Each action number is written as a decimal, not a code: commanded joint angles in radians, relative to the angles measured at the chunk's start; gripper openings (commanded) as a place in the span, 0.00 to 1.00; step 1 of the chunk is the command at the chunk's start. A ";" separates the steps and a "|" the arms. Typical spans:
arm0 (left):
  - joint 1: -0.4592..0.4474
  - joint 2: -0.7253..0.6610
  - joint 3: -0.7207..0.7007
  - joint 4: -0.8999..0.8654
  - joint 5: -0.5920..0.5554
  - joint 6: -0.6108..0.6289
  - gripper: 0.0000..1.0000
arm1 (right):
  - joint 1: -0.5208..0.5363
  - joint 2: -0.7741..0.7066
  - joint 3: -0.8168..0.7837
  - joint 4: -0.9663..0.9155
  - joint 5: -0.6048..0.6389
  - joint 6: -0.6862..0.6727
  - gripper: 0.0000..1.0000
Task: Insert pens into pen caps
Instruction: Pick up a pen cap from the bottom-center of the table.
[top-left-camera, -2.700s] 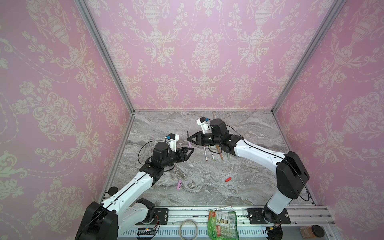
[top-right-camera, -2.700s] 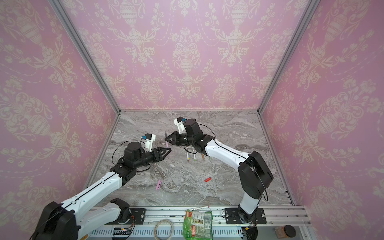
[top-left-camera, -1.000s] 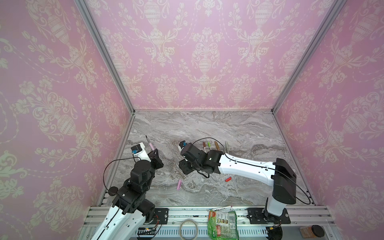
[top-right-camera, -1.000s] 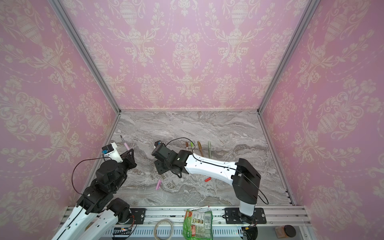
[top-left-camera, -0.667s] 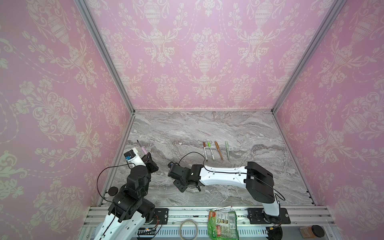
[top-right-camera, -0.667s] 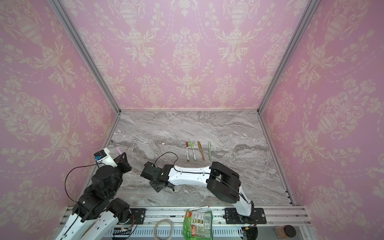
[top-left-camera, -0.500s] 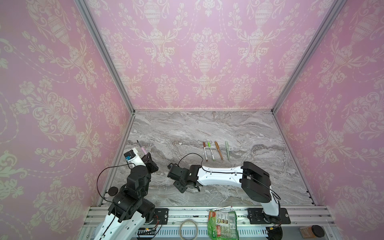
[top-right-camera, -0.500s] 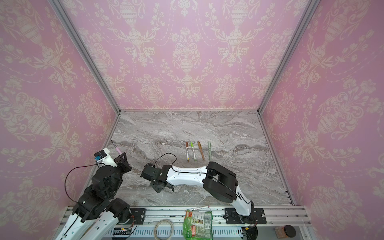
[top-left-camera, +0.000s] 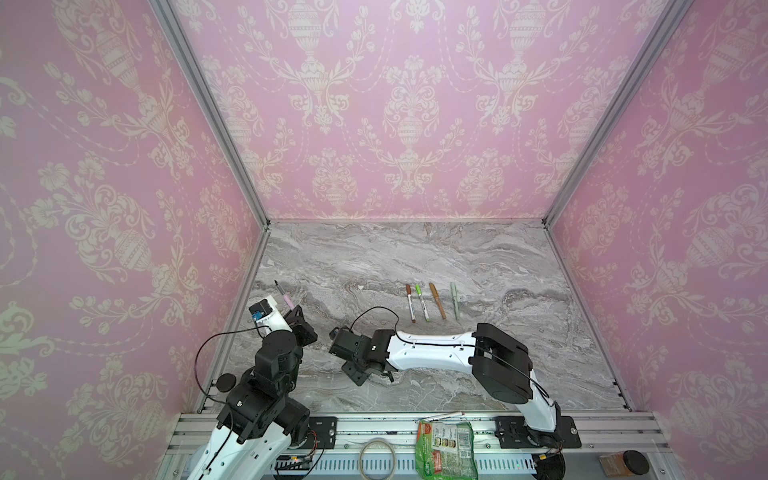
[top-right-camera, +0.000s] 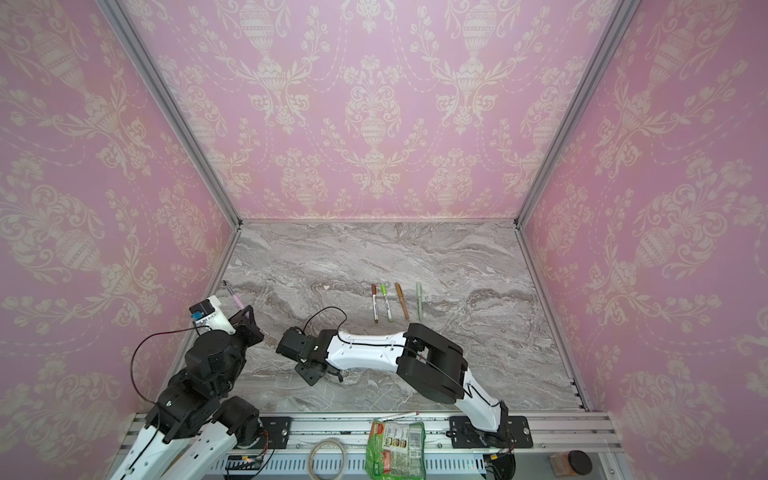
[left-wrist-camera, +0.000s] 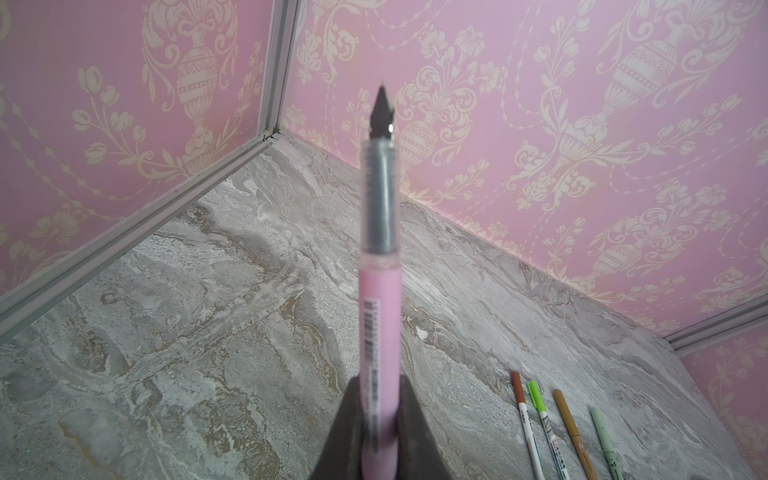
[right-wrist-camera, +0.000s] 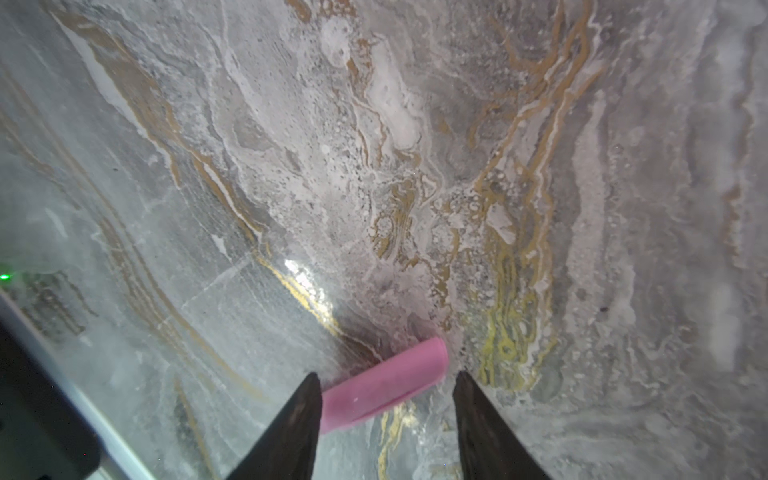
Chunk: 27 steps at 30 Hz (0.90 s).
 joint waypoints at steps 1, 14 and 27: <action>0.008 -0.004 -0.009 -0.016 0.002 0.020 0.01 | -0.002 0.031 0.035 -0.046 0.007 -0.010 0.50; 0.008 0.001 -0.007 -0.011 0.002 0.024 0.01 | -0.003 0.044 0.052 -0.091 0.028 -0.002 0.30; 0.008 0.002 -0.017 -0.007 0.005 0.018 0.01 | -0.002 0.064 0.031 -0.102 0.027 0.009 0.18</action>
